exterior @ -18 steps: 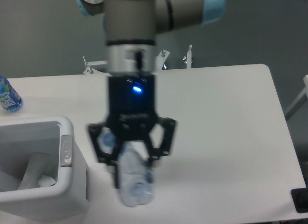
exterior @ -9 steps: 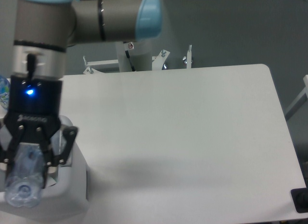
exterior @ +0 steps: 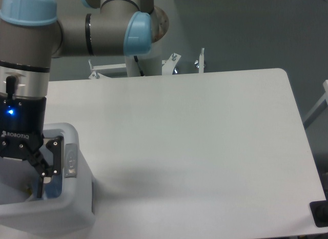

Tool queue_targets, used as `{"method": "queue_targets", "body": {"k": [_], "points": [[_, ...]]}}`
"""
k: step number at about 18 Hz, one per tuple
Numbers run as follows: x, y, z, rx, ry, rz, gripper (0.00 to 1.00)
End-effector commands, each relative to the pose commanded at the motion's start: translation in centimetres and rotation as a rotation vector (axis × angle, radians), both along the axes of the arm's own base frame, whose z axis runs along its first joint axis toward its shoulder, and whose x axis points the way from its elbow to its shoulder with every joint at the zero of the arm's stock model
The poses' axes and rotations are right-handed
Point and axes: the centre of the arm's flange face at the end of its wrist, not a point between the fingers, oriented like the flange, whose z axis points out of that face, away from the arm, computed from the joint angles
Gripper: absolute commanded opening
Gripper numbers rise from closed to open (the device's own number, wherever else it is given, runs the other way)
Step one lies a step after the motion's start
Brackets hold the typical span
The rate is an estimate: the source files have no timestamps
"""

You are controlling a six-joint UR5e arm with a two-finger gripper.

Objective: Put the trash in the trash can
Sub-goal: 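Carry the bottle over the bin and lower it inside, then open the gripper to release the bottle and raise it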

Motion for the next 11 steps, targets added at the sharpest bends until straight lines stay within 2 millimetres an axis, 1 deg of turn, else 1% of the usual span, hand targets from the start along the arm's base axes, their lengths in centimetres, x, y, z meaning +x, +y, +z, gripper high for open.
{"method": "queue_targets", "body": {"k": [2,4,6,8,9,11], "points": [[-2.0,-0.4,-0.4,-0.018,0.017,0.047,1.00],[-5.0,-1.5,-0.7,-0.060,0.085,0.112,1.00],[-7.2,-2.4,-1.0,-0.113,0.158,0.121,1.00],[-9.8,-4.4,-0.9,-0.193,0.210,0.098,1.00],[-10.4,-5.1,-0.8,-0.237,0.231,0.068,1.00],[-12.5,-7.1,-1.3,-0.344,0.235,0.028,1.00]]}}
